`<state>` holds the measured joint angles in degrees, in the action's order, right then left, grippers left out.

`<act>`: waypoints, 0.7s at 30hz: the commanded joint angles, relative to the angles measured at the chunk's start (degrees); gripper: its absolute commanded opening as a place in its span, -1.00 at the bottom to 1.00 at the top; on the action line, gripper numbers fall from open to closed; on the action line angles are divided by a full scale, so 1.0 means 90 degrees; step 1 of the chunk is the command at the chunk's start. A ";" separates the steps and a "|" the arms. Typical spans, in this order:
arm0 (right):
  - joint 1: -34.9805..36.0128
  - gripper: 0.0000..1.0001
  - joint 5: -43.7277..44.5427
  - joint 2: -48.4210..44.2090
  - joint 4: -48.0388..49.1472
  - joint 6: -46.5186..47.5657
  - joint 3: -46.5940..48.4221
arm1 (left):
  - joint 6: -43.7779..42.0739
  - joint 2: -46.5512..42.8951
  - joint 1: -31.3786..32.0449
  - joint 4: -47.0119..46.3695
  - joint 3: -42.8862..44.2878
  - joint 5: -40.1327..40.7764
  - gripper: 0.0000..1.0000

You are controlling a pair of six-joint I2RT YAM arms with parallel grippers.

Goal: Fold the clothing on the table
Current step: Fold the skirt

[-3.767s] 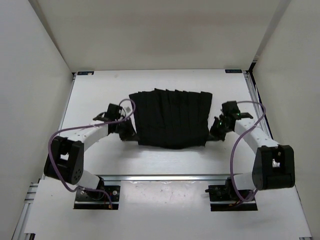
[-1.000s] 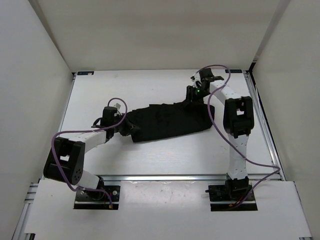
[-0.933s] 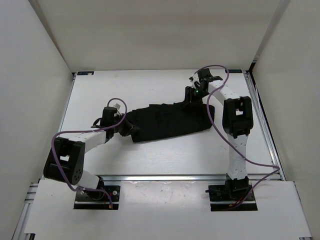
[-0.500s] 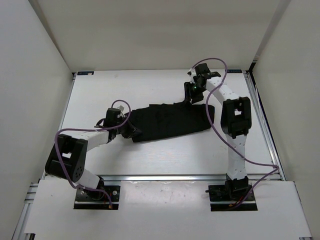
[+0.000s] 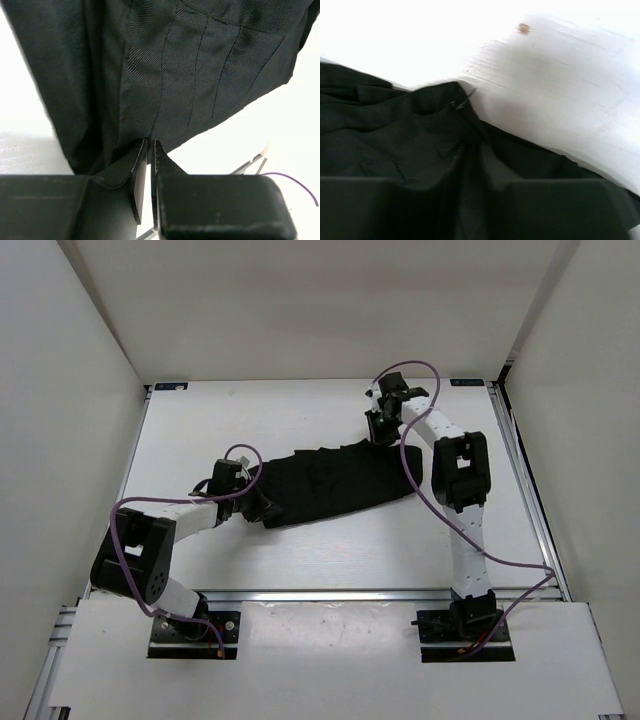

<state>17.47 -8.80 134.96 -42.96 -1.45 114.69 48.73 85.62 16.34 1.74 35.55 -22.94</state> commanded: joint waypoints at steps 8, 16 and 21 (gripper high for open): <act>-0.0007 -1.00 -0.0173 -0.0835 -0.0645 -0.0296 0.0332 | -0.0034 -0.0227 -0.0009 -0.0076 -0.0210 -0.0098 -0.61; -0.0857 -1.00 -0.0780 -0.1673 -0.0405 -0.0999 -0.1431 | -0.0024 -0.0382 -0.0096 -0.0086 -0.0385 -0.0059 -0.62; -0.1024 -1.00 -0.0732 -0.1900 -0.0041 -0.1167 -0.2440 | -0.0024 -0.0451 -0.0184 -0.0114 -0.0512 -0.0068 -0.61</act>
<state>7.46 -14.41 119.17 -45.67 -10.07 95.57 48.93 84.33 15.38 1.26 31.97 -23.16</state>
